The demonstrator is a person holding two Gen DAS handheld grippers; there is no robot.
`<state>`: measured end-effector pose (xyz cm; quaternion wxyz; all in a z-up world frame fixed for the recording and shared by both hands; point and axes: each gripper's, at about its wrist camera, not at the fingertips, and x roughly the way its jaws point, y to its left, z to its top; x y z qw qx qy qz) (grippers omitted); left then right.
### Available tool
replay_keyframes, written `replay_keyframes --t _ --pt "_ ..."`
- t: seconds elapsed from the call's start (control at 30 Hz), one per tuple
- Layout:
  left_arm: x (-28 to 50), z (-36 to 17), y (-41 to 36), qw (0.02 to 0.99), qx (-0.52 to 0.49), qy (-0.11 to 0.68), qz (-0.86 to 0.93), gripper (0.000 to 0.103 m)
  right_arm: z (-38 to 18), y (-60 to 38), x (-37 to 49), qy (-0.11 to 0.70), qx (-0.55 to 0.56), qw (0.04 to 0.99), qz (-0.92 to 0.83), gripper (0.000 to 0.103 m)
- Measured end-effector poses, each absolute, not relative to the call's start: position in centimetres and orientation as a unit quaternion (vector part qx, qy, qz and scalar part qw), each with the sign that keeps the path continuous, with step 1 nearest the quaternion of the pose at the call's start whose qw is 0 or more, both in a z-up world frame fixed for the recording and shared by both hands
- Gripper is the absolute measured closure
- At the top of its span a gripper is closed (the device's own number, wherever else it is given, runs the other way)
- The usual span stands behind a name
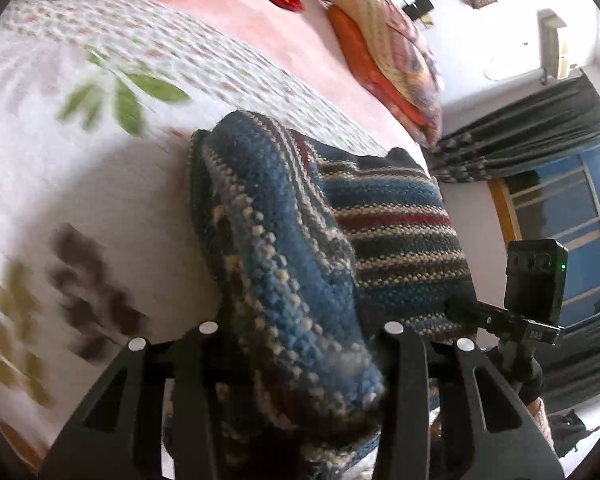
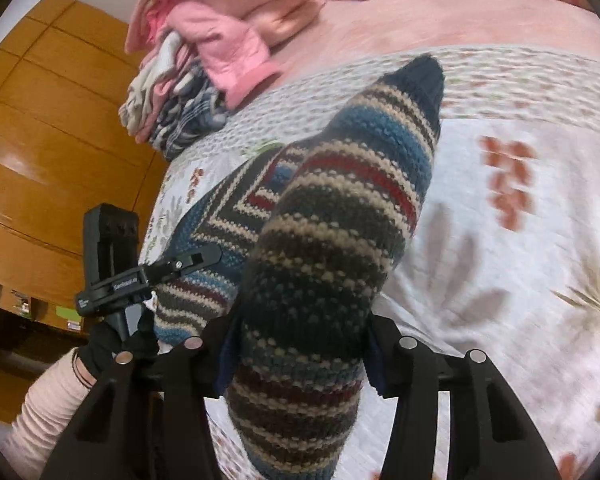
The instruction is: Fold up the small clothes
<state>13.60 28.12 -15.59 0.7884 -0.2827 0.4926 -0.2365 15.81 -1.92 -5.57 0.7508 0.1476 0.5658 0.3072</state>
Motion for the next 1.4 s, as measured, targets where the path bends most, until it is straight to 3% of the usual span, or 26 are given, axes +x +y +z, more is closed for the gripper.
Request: replay_keyframes --t 0.17,0.37,0.63,0.8,0.93,1.1,1.4 --pt "10.4 -16.8 23.9 0.788 -0.276 0.496 -0.236 0.065 -6.5 -6.9 13.8 0.573 0.154 0.753 0.284 0.051" --pt "9.1 -19.9 24.0 0.787 -0.272 0.517 -0.200 0.062 -10.7 -8.4 12.4 0.611 0.121 0.737 0.260 0.050" --pt "9.2 -20.8 23.7 0.803 -0.227 0.516 -0.194 0.053 -13.5 -8.2 12.5 0.625 0.125 0.732 0.239 0.036" --pt "8.8 -19.6 23.6 0.799 -0.229 0.537 -0.145 0.039 -11.5 -8.4 11.8 0.621 0.117 0.743 0.219 0.033" --pt "6.9 -17.7 24.9 0.798 -0.254 0.537 -0.104 0.039 -7.8 -8.5 9.8 0.590 0.119 0.769 0.216 0.033" --pt "3.3 -14.1 24.1 0.833 -0.203 0.509 -0.083 0.038 -5.3 -8.3 6.1 0.570 0.111 0.788 0.202 0.033" --pt "-0.7 -14.7 22.5 0.852 -0.120 0.505 -0.073 0.034 -8.2 -8.4 2.8 0.599 0.071 0.784 0.147 0.033"
